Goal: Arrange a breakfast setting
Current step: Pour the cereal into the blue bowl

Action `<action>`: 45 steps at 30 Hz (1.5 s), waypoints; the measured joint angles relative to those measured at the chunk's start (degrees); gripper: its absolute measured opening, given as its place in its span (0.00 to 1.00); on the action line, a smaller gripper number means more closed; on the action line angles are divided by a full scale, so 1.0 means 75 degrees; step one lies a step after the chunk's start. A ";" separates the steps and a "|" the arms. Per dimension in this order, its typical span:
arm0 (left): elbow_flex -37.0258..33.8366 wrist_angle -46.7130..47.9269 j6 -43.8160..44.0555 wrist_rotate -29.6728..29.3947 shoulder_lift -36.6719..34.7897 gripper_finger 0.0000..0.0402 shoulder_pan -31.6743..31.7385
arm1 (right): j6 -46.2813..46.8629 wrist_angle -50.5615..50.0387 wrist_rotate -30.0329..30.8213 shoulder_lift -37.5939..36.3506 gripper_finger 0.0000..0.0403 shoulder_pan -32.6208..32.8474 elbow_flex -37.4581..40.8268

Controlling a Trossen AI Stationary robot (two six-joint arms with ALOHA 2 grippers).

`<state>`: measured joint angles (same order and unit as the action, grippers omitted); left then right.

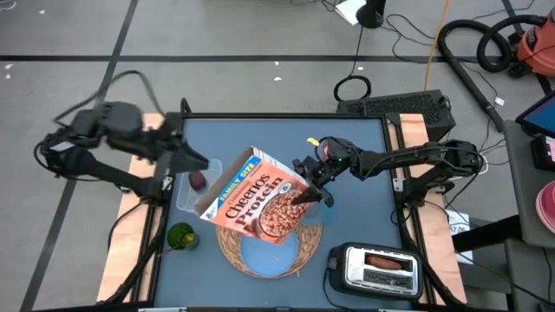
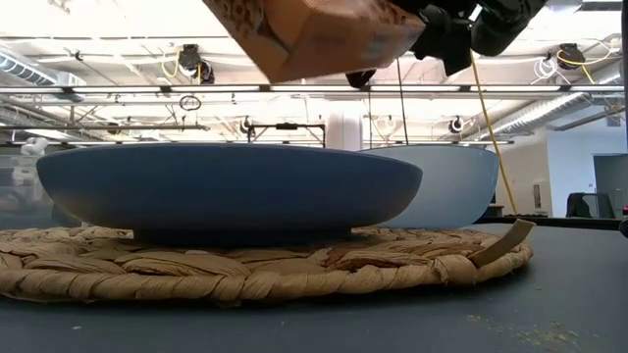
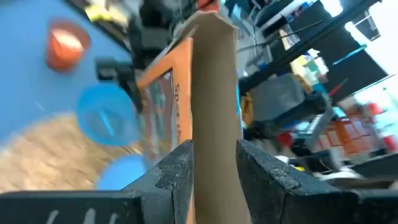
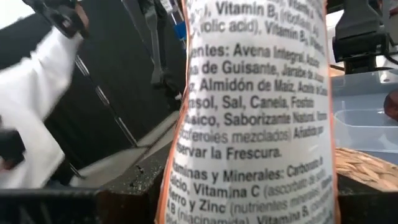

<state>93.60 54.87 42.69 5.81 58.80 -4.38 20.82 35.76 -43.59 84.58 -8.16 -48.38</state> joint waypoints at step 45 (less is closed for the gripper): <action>-0.8402 -1.1910 -0.3400 -0.2593 -0.0075 0.32 -0.0868 | -0.1293 0.2894 0.4036 -0.2315 0.51 -0.0604 0.0007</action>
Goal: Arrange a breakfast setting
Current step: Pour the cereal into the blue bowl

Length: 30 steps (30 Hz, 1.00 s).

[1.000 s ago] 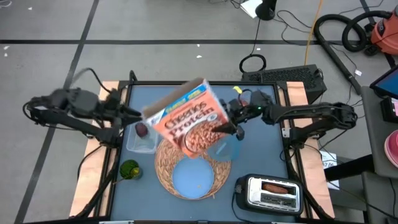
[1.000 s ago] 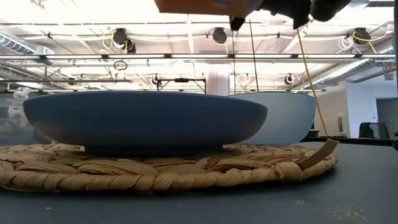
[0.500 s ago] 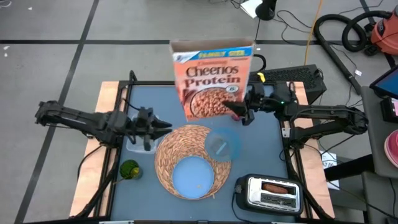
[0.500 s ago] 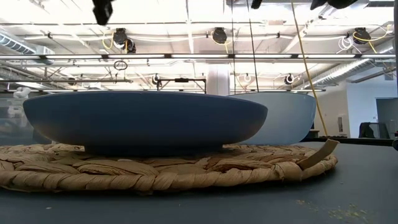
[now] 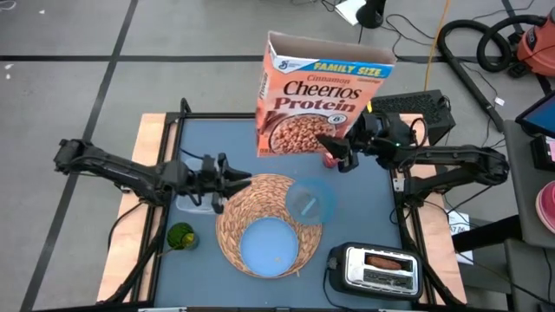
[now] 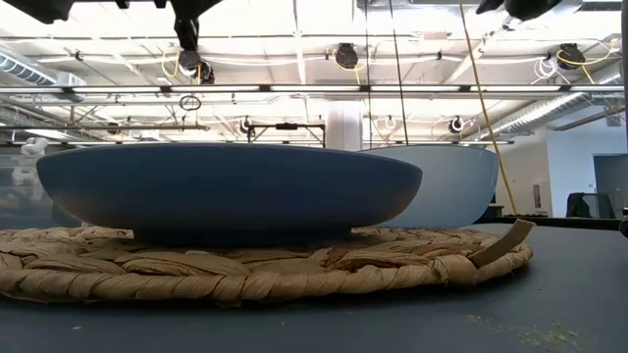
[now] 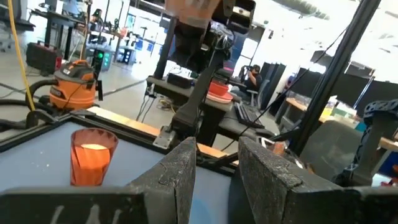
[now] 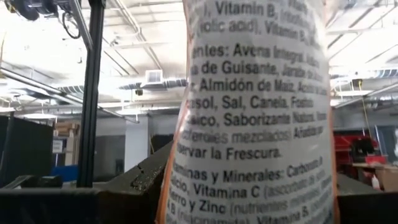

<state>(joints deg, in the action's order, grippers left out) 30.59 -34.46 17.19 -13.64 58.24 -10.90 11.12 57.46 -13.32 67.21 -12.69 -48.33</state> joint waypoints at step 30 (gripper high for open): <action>0.0009 -0.3264 -0.1684 -0.1107 0.1521 0.97 0.0081 | 0.0019 0.3292 0.0207 0.1409 0.51 0.0175 0.0681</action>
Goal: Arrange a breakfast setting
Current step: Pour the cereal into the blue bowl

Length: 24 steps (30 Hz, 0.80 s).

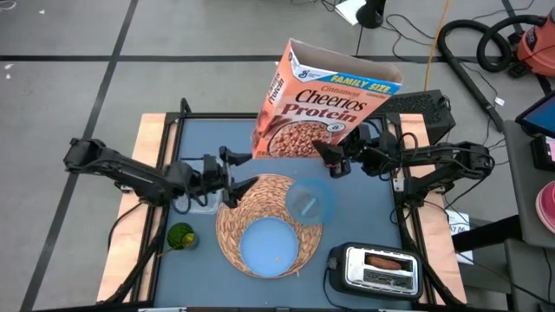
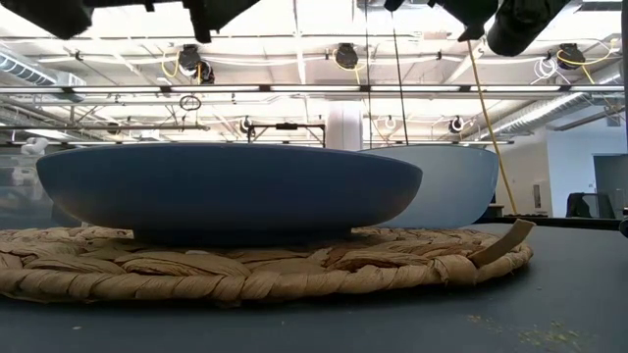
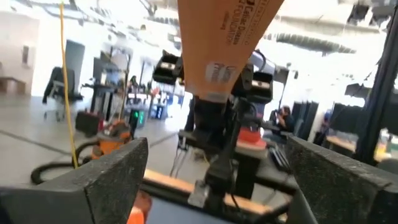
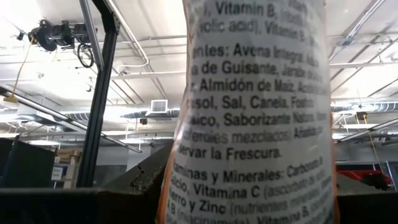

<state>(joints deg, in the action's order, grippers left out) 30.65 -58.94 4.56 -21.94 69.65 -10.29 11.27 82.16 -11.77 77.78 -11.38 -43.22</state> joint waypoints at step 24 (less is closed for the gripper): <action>0.2444 -0.1528 -0.1290 0.0304 0.2706 0.97 0.0622 | -0.0055 0.0020 0.0000 0.0000 0.51 0.0032 0.0000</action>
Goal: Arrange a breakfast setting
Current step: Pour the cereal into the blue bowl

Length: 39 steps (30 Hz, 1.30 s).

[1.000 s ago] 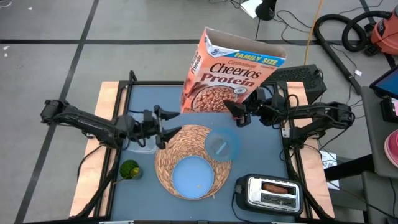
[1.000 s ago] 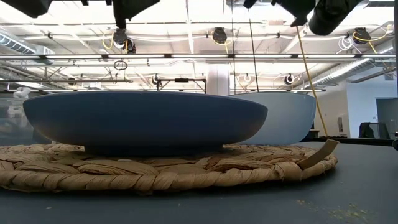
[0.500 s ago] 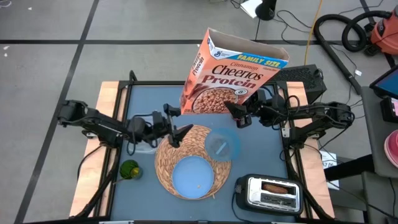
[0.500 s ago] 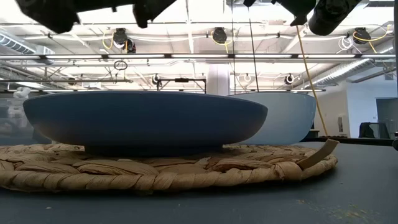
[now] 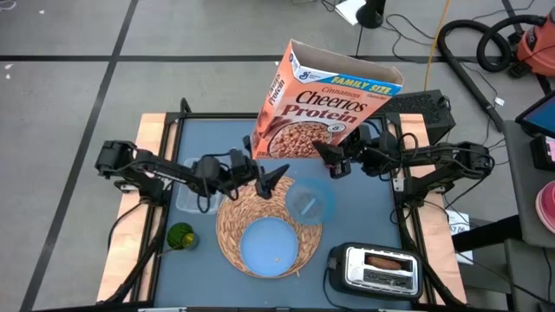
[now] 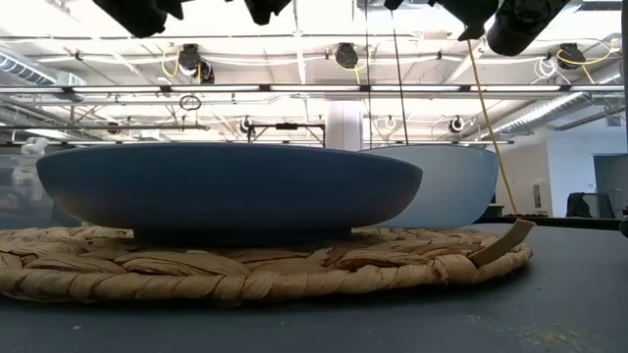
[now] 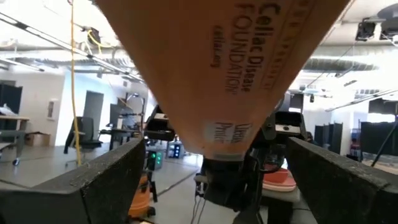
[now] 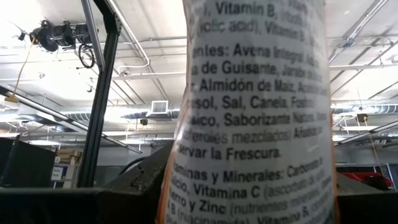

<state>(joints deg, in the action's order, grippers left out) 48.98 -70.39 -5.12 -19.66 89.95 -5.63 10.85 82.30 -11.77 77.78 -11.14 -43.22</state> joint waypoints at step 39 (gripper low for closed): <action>0.0657 -0.0429 -0.0508 -0.0003 -0.0017 0.97 0.0114 | -0.0146 -0.0407 0.0023 -0.0006 0.51 -0.0002 -0.0009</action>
<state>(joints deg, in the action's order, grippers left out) 53.91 -73.61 -8.93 -19.69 89.82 -4.77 9.76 79.25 -11.60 77.73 -11.15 -43.29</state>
